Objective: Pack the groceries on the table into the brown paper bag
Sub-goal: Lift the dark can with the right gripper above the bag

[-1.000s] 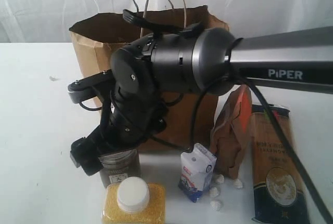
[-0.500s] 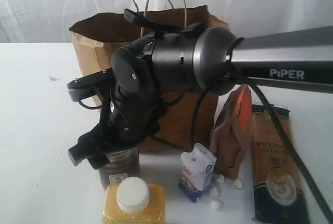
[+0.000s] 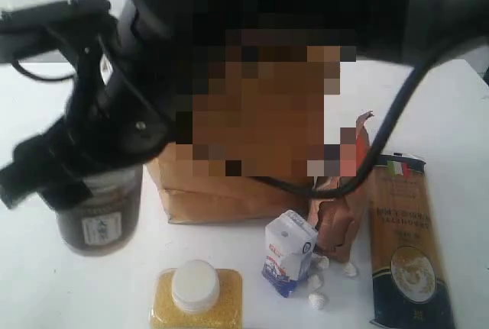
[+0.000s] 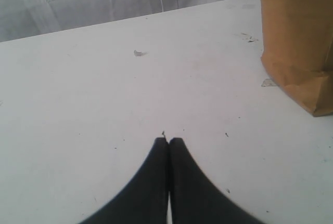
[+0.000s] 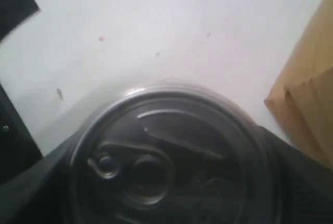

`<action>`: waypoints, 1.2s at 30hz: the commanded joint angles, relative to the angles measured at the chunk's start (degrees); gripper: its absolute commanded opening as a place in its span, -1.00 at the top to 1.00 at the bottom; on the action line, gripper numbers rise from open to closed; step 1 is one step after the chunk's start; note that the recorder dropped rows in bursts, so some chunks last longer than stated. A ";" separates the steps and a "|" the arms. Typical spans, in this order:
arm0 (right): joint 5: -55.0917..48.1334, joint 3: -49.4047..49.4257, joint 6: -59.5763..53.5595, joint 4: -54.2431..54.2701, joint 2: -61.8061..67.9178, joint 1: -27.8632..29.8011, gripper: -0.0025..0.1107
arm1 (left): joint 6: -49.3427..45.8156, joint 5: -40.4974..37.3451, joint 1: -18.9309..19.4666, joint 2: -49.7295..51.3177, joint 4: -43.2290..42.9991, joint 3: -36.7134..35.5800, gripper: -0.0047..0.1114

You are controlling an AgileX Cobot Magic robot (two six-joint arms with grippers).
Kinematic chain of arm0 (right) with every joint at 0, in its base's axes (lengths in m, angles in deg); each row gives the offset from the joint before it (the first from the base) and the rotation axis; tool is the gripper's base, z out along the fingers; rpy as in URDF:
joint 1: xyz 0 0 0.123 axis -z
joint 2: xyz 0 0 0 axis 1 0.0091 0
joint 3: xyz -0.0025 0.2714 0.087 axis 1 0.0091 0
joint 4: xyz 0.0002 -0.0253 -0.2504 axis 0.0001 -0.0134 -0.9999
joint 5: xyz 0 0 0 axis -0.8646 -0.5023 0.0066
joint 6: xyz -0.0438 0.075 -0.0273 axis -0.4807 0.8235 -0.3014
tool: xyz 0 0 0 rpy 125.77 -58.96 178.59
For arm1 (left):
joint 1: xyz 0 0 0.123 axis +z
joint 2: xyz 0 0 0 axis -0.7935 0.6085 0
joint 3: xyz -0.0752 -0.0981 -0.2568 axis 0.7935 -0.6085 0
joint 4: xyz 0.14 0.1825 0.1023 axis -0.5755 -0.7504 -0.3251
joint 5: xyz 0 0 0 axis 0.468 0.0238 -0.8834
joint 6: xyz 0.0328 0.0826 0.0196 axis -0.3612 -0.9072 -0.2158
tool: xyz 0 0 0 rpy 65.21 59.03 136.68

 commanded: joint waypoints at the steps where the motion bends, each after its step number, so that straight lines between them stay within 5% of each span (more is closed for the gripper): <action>1: -1.35 -8.35 -0.62 -0.73 -1.98 -0.21 0.96 | 0.07 0.17 0.18 -0.29 0.03 -0.24 0.92; 13: -3.32 -22.43 6.89 -24.88 -1.98 0.18 0.96 | 0.07 0.17 0.18 -0.29 0.03 -0.24 0.92; 25: -2.73 -23.96 9.44 -24.82 0.07 10.17 0.96 | 0.07 0.17 0.18 -0.29 0.03 -0.24 0.92; 36: -10.11 -23.96 11.17 -23.27 3.49 12.02 0.96 | 0.07 0.17 0.18 -0.29 0.03 -0.24 0.92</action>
